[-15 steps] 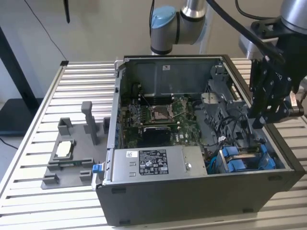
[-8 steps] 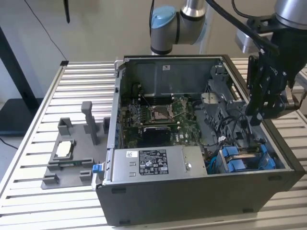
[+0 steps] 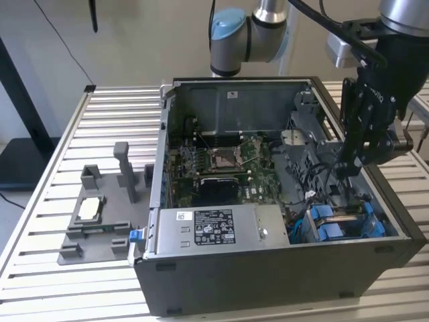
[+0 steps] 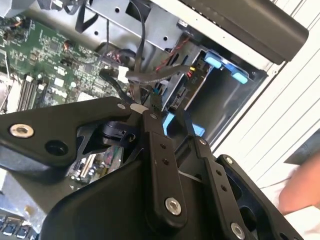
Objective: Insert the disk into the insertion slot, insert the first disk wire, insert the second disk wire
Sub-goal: 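Insert the second disk wire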
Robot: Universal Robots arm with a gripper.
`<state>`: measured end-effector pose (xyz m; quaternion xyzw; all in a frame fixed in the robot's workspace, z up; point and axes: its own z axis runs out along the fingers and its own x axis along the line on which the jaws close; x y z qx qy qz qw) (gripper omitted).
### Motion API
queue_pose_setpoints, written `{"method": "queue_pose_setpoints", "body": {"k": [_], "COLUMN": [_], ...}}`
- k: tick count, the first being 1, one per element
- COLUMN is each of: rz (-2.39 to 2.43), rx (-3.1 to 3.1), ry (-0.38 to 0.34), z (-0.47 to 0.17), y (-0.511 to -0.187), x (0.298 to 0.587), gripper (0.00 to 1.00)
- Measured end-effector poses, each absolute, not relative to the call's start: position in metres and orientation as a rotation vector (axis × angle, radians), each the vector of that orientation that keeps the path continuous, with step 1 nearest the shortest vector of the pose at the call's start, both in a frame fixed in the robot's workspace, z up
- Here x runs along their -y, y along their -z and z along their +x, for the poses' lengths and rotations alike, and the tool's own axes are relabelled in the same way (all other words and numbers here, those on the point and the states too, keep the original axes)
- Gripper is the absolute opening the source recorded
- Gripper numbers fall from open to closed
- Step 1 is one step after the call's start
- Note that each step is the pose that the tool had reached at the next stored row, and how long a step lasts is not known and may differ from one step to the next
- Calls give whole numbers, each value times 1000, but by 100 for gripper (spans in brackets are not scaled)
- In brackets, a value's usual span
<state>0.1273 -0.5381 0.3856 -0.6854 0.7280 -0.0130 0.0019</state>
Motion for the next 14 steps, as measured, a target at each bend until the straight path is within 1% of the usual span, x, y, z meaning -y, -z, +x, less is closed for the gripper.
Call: {"method": "queue_pose_setpoints", "body": {"k": [5, 10, 14], "rz": [-2177, -2223, -2273], "rx": [-2311, -2299, -2254], "ry": [58, 97, 106], "z": [123, 120, 120], "y": [-386, -385, -385], "x": [534, 529, 526], "gripper": [33, 33, 33]}}
